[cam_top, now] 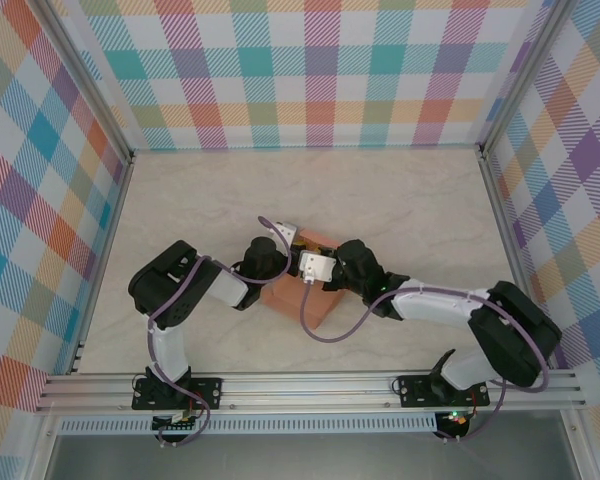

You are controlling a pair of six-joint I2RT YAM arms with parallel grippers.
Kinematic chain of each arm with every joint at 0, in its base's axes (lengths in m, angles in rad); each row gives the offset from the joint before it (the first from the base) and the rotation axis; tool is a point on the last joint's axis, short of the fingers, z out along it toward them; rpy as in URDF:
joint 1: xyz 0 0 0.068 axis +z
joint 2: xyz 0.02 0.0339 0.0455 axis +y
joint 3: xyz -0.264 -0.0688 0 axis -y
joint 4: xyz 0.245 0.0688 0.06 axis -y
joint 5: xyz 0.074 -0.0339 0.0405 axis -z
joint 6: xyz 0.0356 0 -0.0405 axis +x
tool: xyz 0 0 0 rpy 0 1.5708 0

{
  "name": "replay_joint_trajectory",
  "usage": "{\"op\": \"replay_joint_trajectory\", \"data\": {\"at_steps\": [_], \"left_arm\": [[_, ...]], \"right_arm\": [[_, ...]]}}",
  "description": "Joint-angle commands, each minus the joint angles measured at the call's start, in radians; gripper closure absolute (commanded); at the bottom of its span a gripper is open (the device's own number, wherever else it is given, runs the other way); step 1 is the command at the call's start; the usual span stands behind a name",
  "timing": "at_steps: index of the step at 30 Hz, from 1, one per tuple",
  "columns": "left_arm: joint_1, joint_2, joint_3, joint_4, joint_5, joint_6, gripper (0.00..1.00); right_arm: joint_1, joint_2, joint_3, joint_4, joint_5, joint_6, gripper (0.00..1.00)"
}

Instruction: Fold the paper box

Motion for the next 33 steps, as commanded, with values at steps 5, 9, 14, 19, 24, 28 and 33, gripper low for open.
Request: {"op": "replay_joint_trajectory", "data": {"at_steps": [5, 9, 14, 19, 24, 28, 33], "left_arm": [[0.015, 0.014, 0.017, -0.048, 0.042, -0.036, 1.0], [0.019, -0.012, 0.037, -0.068, 0.045, -0.037, 1.0], [0.059, -0.039, 0.043, -0.059, 0.052, -0.088, 1.0], [0.1, -0.083, 0.056, -0.08, 0.062, -0.154, 1.0], [0.163, -0.123, 0.075, -0.094, 0.127, -0.264, 1.0], [0.21, -0.153, 0.074, -0.069, 0.185, -0.335, 1.0], [0.234, -0.153, 0.114, -0.073, 0.286, -0.373, 1.0]], "right_arm": [[-0.151, -0.301, 0.004, -0.101, -0.212, 0.27, 0.64], [-0.337, -0.42, 0.006, -0.171, -0.302, 0.511, 0.6], [-0.616, -0.456, -0.022, -0.196, -0.442, 0.844, 0.57], [-0.771, -0.382, 0.016, -0.329, -0.684, 0.872, 0.58], [-0.771, -0.353, -0.002, -0.347, -0.818, 0.753, 0.58], [-0.754, -0.325, -0.003, -0.31, -0.912, 0.729, 0.57], [-0.689, -0.299, -0.011, -0.242, -0.918, 0.712, 0.56]]}}
